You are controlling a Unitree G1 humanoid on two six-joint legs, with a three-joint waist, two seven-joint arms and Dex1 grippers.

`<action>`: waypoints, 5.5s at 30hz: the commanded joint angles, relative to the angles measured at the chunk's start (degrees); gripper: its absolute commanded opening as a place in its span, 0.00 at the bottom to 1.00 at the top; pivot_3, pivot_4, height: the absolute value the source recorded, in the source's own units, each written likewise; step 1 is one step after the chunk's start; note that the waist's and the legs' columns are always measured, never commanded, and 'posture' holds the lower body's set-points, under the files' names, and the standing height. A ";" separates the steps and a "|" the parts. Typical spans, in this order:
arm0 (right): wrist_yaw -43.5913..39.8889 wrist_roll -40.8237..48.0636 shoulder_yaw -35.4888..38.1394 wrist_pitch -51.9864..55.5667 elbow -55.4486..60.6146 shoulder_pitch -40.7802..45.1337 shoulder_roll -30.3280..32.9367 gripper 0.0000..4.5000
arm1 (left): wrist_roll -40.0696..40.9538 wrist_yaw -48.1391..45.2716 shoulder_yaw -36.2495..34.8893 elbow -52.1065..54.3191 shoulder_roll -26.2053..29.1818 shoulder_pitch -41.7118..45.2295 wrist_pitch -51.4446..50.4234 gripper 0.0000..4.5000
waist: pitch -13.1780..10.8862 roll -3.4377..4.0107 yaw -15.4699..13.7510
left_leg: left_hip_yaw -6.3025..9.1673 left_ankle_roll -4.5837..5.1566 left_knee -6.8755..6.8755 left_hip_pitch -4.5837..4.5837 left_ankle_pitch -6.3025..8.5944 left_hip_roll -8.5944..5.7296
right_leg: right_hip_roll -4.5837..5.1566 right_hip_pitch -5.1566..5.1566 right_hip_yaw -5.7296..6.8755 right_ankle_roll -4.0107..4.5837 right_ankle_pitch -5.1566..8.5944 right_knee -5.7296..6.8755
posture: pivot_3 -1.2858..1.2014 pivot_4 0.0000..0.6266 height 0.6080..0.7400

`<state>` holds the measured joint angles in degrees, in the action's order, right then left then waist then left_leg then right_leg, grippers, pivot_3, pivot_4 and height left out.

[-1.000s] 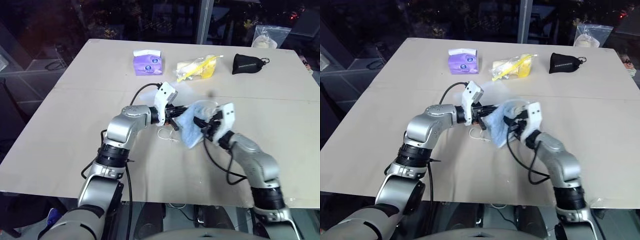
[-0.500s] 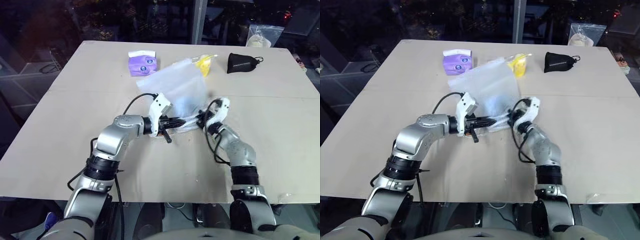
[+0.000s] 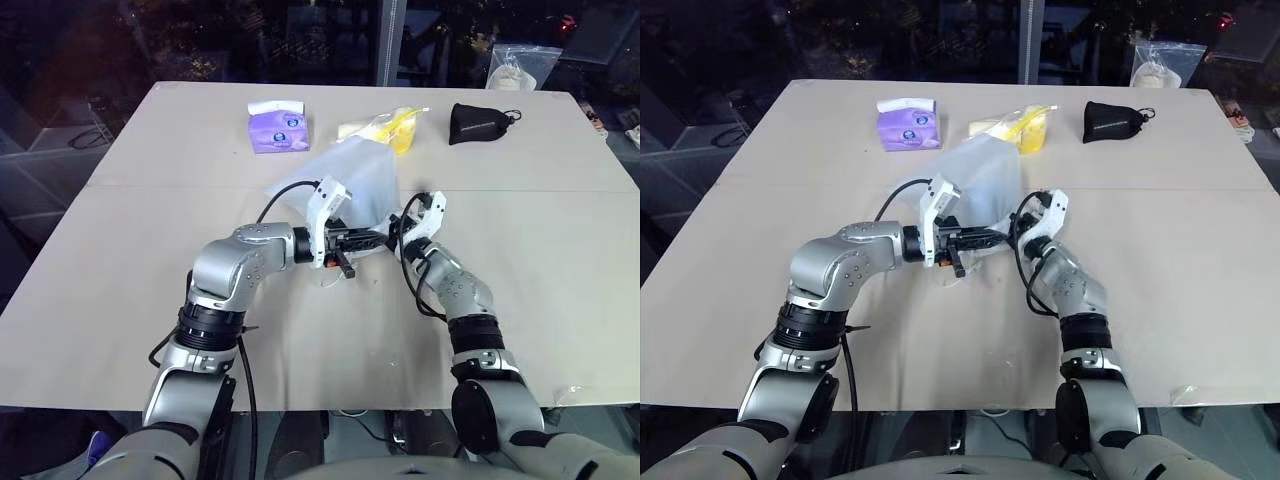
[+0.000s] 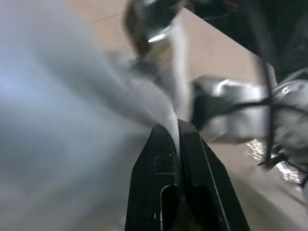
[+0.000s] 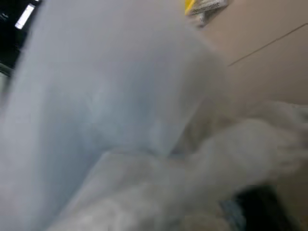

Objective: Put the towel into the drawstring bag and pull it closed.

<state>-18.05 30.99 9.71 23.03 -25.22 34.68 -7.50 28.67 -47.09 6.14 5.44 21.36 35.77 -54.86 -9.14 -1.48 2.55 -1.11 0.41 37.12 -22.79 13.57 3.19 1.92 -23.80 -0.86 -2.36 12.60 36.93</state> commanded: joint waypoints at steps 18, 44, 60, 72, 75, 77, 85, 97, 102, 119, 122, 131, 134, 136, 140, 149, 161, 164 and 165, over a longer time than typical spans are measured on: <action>-0.46 -13.01 -17.86 7.59 26.77 -13.79 10.46 0.88 | 0.83 -0.91 -2.40 -3.88 3.51 3.18 2.03 0.00 | -0.02 0.00 -0.28 | 0.07 0.00 -0.04 -0.06 0.00 0.00 | -0.06 -0.01 -0.01 -0.01 0.02 -0.07 | 0.52 0.24 1.00; -24.51 -12.91 -12.02 -20.79 -9.17 -0.25 0.07 0.28 | 6.51 -4.61 -5.04 0.91 4.37 -1.32 5.46 0.00 | -0.04 -0.05 -0.41 | 0.05 -0.01 -0.11 0.02 0.00 0.03 | -0.12 0.00 -0.14 0.00 0.01 -0.01 | 0.52 0.24 1.00; -8.66 -24.89 -18.19 6.37 45.26 -21.87 22.22 1.00 | -3.27 -11.54 -2.19 -25.00 9.95 15.08 27.10 0.00 | -0.13 -0.15 0.02 | 0.01 -0.01 -0.08 -0.17 0.01 -0.01 | -0.25 -0.29 -0.32 -0.04 0.05 -0.08 | 0.52 0.24 1.00; -4.10 -23.70 -16.92 7.01 40.14 -18.12 18.03 1.00 | -4.79 -9.64 -4.18 -21.96 6.30 15.01 26.75 0.00 | -0.15 -0.15 -0.78 | 0.05 -0.01 -0.04 -0.40 0.00 -0.11 | -0.20 -0.39 -0.46 -0.03 0.03 -0.19 | 0.52 0.24 1.00; -4.89 -23.25 -17.40 8.01 41.02 -18.79 18.82 1.00 | -4.38 -9.88 -5.17 -22.08 6.61 14.79 26.17 0.00 | -0.15 -0.15 -0.77 | 0.09 -0.01 -0.04 -0.46 0.00 -0.10 | -0.21 -0.44 -0.42 -0.04 0.03 -0.18 | 0.52 0.24 1.00; -4.67 -22.65 -17.47 9.23 40.49 -18.85 18.38 1.00 | -3.88 -10.28 -6.15 -22.43 7.37 14.59 25.43 0.00 | -0.15 -0.15 -0.71 | 0.13 -0.01 -0.04 -0.46 0.00 -0.10 | -0.22 -0.44 -0.38 -0.04 0.03 -0.16 | 0.52 0.24 1.00; -9.24 -14.07 -17.60 13.41 45.48 -18.26 15.96 1.00 | 1.94 -9.13 -13.43 -22.48 8.77 16.16 18.59 0.00 | -0.15 -0.16 -0.49 | 0.18 -0.01 -0.03 -0.43 0.00 -0.08 | -0.24 -0.43 -0.36 -0.04 0.03 -0.10 | 0.52 0.24 1.00; -10.18 -11.54 -18.08 15.27 46.89 -17.54 20.04 1.00 | 4.56 -5.13 -15.51 -19.62 7.97 9.45 12.38 0.00 | -0.15 -0.16 -0.45 | 0.23 -0.01 0.11 -0.52 0.00 -0.10 | -0.19 -0.43 -0.28 -0.04 0.02 -0.08 | 0.52 0.24 1.00; -5.17 -20.86 -22.14 8.71 36.14 -14.93 19.74 1.00 | 7.77 -3.47 -17.09 -15.29 7.72 6.81 8.43 0.00 | -0.16 -0.23 -0.56 | 0.30 -0.02 0.10 -0.56 0.00 -0.06 | -0.23 -0.50 -0.20 -0.03 0.02 -0.01 | 0.52 0.24 1.00; 2.12 -31.23 -20.16 -20.63 -15.74 9.61 8.89 0.52 | 7.64 -4.20 -17.05 -11.52 10.25 4.01 10.23 0.00 | -0.16 -0.24 -0.21 | 0.20 -0.03 0.07 -0.52 -0.01 -0.10 | -0.17 -0.49 -0.33 -0.02 0.00 -0.01 | 0.52 0.24 1.00; 0.23 -29.99 -19.02 -23.38 -14.41 9.52 8.28 0.23 | 8.03 -5.38 -16.93 -10.47 10.96 2.91 10.50 0.00 | -0.16 -0.23 -0.26 | 0.20 -0.03 0.08 -0.54 -0.01 -0.10 | -0.14 -0.49 -0.31 -0.02 0.00 0.01 | 0.52 0.24 1.00; -2.66 -27.59 -14.88 -3.09 32.00 -8.97 18.73 0.01 | 5.51 -10.51 -13.55 -16.15 10.08 6.66 15.25 0.00 | -0.16 -0.24 -1.63 | 0.26 -0.04 0.14 -1.05 -0.01 -0.15 | -0.02 -0.88 -0.16 -0.03 0.00 0.04 | 0.52 0.24 1.00; -1.61 -26.76 -12.75 6.21 45.46 -13.37 21.83 0.01 | 2.81 -13.27 -10.58 -20.97 8.83 9.13 19.05 0.00 | -0.16 -0.23 -1.86 | 0.24 -0.04 0.16 -1.04 -0.01 -0.18 | -0.02 -0.88 -0.16 -0.03 0.00 0.02 | 0.52 0.24 1.00; -0.54 -27.33 -12.39 10.38 50.05 -14.85 22.76 0.01 | -0.84 -14.31 -8.18 -25.25 7.98 10.92 23.85 0.00 | -0.15 -0.24 -1.79 | 0.21 -0.03 0.18 -0.96 -0.01 -0.19 | -0.06 -0.87 -0.22 -0.03 0.00 0.04 | 0.52 0.24 1.00; 1.84 -28.12 -12.72 14.33 52.66 -16.37 22.12 0.00 | -2.82 -21.03 -5.28 -28.69 8.86 11.88 27.47 0.20 | -0.14 -0.26 -1.36 | 0.23 -0.02 0.18 -0.86 -0.01 -0.13 | -0.23 -0.86 -0.29 -0.01 0.00 0.13 | 0.52 0.24 1.00; 3.07 -27.64 -12.81 16.25 53.94 -17.39 21.24 0.00 | 2.03 -25.24 -11.00 -16.56 22.83 0.70 16.30 0.67 | -0.14 -0.25 -0.25 | 0.20 -0.01 0.15 -0.97 -0.01 -0.07 | -0.22 -0.98 -0.37 -0.03 0.01 0.12 | 0.52 0.24 1.00; 0.50 -24.82 -11.54 17.46 53.16 -16.79 23.92 0.00 | -8.40 -18.19 -6.18 -3.19 20.35 -19.31 35.27 0.67 | -0.13 -0.26 -2.08 | 0.04 -0.02 0.22 -0.91 -0.01 -0.12 | -0.09 -0.95 -0.40 0.00 0.01 0.10 | 0.52 0.24 1.00; 0.62 -24.55 -11.52 17.87 53.38 -16.95 24.17 0.00 | -10.92 -15.09 -4.30 -4.72 16.34 -18.34 38.41 0.67 | -0.11 -0.27 -2.23 | 0.06 -0.02 0.28 -0.93 -0.01 -0.13 | -0.10 -0.91 -0.38 0.00 0.01 0.12 | 0.52 0.24 1.00; 0.72 -24.43 -11.48 18.06 53.54 -16.99 24.17 0.00 | -12.05 -14.60 -3.44 -5.48 15.41 -18.02 39.62 0.67 | -0.11 -0.28 -2.11 | 0.05 -0.02 0.30 -0.93 -0.01 -0.14 | -0.11 -0.91 -0.40 -0.01 0.00 0.12 | 0.52 0.24 1.00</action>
<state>-17.30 6.05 -3.07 41.18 26.04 16.84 16.28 17.84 -62.66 2.57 -0.37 36.79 16.51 -17.71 -9.24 -1.76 0.44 -1.08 0.39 37.43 -23.72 13.56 3.04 1.81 -24.70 -1.28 -2.37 12.60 37.05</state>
